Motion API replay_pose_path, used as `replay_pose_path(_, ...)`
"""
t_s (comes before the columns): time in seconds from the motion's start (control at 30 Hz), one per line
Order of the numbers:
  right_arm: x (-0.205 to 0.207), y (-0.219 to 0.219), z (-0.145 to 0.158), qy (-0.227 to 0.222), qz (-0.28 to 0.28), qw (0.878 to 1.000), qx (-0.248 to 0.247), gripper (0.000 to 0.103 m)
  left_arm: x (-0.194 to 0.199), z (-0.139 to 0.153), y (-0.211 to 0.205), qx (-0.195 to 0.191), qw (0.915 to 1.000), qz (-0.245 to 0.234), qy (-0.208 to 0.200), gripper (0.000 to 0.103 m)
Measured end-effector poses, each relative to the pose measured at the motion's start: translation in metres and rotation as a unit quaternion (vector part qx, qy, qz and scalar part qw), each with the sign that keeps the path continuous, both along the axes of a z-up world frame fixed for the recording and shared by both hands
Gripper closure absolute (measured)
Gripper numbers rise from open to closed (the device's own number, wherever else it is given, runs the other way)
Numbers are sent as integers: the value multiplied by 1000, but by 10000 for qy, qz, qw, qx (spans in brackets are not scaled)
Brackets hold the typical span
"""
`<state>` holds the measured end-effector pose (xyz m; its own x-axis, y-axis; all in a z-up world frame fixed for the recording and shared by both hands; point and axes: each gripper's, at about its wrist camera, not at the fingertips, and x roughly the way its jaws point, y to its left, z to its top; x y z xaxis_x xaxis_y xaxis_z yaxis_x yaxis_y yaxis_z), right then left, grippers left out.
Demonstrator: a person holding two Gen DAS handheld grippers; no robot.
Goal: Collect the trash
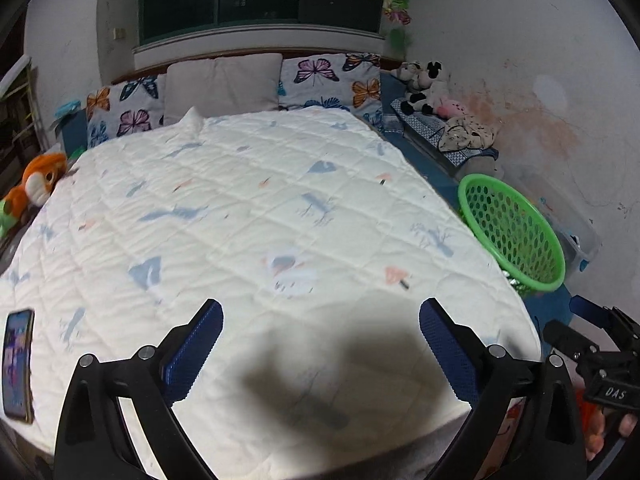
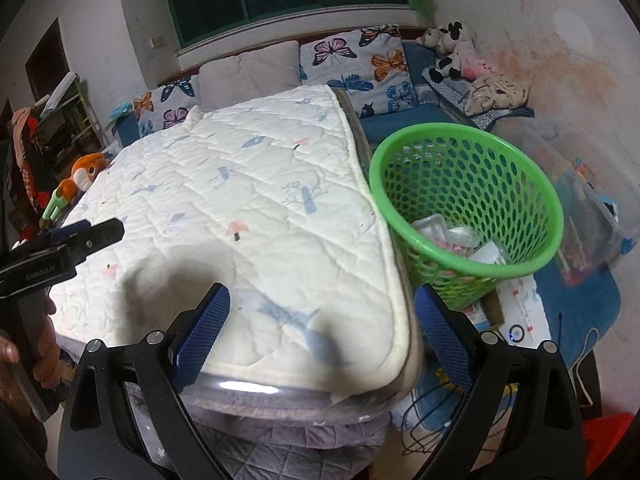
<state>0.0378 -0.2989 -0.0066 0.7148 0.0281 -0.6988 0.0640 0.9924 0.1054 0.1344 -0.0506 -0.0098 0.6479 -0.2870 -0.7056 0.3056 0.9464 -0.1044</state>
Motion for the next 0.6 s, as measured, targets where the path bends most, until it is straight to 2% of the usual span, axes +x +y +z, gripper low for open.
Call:
replay_pose_path(0.23, -17, 19, 2, -113, 57, 9997, -218, 8, -25, -1, 25, 44, 9997, 233, -58, 8)
replay_pose_path(0.6, -33, 36, 5, -180, 143, 9996, -140, 8, -62, 7, 35, 261, 9982, 380, -383, 8)
